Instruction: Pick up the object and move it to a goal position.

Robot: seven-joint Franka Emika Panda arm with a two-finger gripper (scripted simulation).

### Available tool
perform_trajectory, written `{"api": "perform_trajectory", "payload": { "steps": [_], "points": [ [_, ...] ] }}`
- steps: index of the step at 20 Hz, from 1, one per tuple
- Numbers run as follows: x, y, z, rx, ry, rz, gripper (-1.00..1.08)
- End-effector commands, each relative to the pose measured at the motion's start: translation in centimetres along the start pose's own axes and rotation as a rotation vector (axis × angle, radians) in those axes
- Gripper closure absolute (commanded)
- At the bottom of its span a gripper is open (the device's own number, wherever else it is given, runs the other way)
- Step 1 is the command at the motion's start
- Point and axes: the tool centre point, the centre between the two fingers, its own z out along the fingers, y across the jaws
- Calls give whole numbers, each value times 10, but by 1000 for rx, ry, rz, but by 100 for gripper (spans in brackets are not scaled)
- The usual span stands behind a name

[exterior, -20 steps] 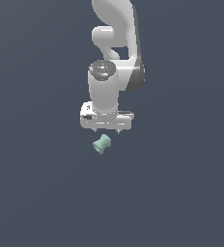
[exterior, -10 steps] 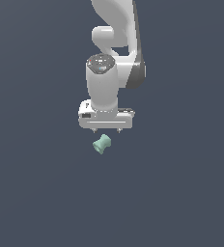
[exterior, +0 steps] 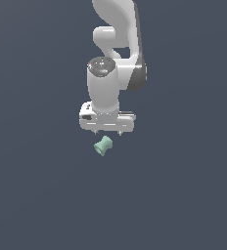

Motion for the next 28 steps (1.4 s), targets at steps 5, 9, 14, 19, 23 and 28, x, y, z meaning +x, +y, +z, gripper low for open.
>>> {"api": "perform_trajectory", "payload": {
  "steps": [5,9,14,19,23,28],
  "points": [
    [-2,5,12,-1,-2,107,-92],
    [-4,9,23,-3,-3,206,-92],
    [-7,16,39,-8,-3,352,-92],
    [-10,22,52,-13,-2,476,-92],
    [-11,26,60,-17,-1,548,-92],
    [-13,29,66,-20,0,605,-92]
  ]
}}
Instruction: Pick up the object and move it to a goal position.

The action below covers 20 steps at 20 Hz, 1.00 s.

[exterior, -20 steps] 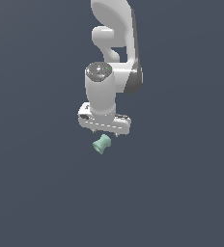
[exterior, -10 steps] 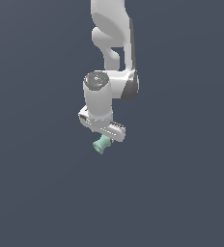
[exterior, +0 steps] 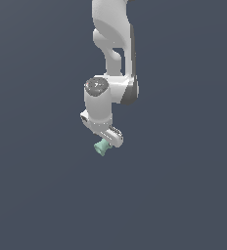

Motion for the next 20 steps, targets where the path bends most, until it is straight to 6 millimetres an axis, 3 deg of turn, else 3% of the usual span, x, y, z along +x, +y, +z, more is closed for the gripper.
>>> {"api": "perform_trajectory", "payload": {
  "steps": [1,9,20],
  "points": [
    [0,1,2,-1,1,23,-92],
    [0,2,7,-1,1,31,-92],
    [0,3,51,-2,1,35,-92]
  ]
}}
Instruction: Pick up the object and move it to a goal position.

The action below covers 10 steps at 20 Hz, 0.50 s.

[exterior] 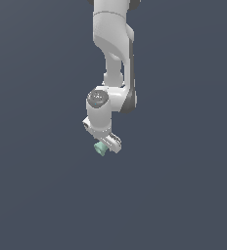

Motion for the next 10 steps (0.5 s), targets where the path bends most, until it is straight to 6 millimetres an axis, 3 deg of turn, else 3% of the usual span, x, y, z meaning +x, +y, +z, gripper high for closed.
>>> {"api": "perform_trajectory", "payload": {
  "steps": [1,3,4,10],
  "points": [
    [1,-1,6,1,1,0,-92],
    [1,-1,7,1,1,0,-92],
    [1,-1,7,1,1,0,108],
    [1,-1,7,1,1,0,108]
  ]
}}
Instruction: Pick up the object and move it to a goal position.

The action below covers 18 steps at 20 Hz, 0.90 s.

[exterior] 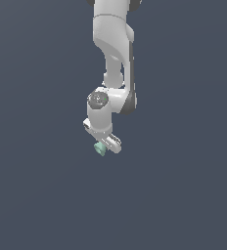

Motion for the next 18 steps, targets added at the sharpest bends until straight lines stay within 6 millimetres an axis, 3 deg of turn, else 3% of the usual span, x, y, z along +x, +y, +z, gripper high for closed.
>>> {"api": "perform_trajectory", "payload": {
  "steps": [1,10,18],
  "points": [
    [0,0,1,0,0,0,108],
    [-8,-1,0,1,0,0,108],
    [-48,-6,-1,1,0,0,108]
  ]
}}
